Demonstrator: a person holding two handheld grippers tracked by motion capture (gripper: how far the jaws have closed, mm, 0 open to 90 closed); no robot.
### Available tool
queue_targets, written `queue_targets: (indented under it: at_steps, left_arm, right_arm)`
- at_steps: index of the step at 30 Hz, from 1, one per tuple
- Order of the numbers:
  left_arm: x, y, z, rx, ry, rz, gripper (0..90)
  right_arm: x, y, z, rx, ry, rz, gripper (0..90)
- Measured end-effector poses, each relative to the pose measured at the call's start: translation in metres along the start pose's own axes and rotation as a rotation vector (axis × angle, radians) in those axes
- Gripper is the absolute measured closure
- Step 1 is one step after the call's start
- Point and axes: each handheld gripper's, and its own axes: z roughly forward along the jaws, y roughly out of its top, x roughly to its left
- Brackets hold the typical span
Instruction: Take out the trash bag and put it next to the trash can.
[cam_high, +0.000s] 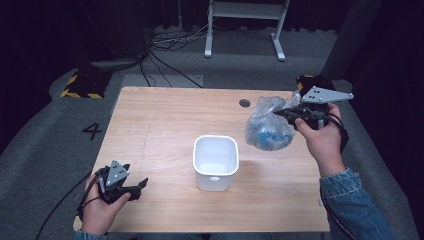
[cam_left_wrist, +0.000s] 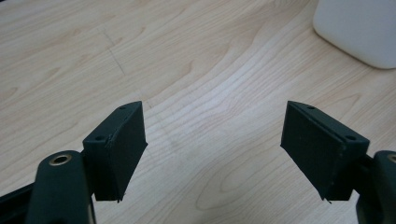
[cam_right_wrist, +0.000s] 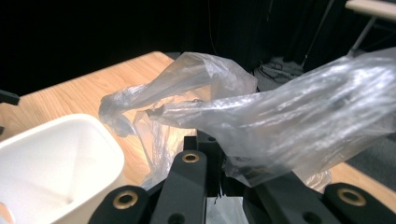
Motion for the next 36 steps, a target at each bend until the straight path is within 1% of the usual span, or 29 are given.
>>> queue_targets:
  at_steps: [4,6,9,12,16,18,21,25,28,31,34,35,36]
  left_arm:
    - [0.003,-0.006,0.004,0.002,0.014,-0.004,22.7]
    - [0.003,-0.008,0.006,-0.003,0.017,-0.015,23.8]
    - [0.004,-0.012,0.010,-0.002,0.015,-0.018,24.0]
    - [0.004,-0.013,0.013,0.012,0.015,-0.010,24.0]
    - [0.004,-0.015,0.016,0.020,0.008,-0.014,23.9]
    - [0.004,-0.016,0.016,0.021,0.005,-0.024,23.9]
    - [0.005,-0.017,0.018,0.023,0.003,-0.023,24.0]
    - [0.004,-0.016,0.018,0.023,0.000,-0.024,24.0]
    - [0.005,-0.016,0.018,0.021,-0.002,-0.025,24.0]
    - [0.004,-0.016,0.018,0.019,-0.004,-0.024,24.0]
    - [0.003,-0.015,0.017,0.017,-0.004,-0.022,24.0]
    - [0.003,-0.015,0.017,0.019,-0.002,-0.017,24.0]
    - [0.003,-0.015,0.016,0.019,-0.007,-0.021,23.9]
  right_arm:
    - [-0.006,-0.014,0.009,0.022,0.002,0.029,89.0]
    - [-0.008,-0.022,0.015,0.035,0.004,0.043,89.0]
    - [-0.009,-0.033,0.024,0.060,0.014,0.054,88.9]
    - [-0.008,-0.044,0.034,0.080,0.026,0.067,88.9]
    - [-0.008,-0.056,0.045,0.092,0.038,0.086,88.9]
    - [-0.009,-0.061,0.049,0.097,0.046,0.094,88.8]
    - [-0.010,-0.069,0.055,0.100,0.057,0.104,88.4]
    - [-0.010,-0.077,0.058,0.104,0.061,0.121,86.0]
    - [-0.010,-0.079,0.055,0.102,0.065,0.128,80.1]
    - [-0.010,-0.077,0.048,0.093,0.060,0.136,71.3]
    - [-0.008,-0.076,0.042,0.097,0.060,0.144,59.8]
    - [-0.007,-0.076,0.039,0.098,0.059,0.144,57.7]
    - [-0.006,-0.076,0.037,0.099,0.059,0.138,54.4]
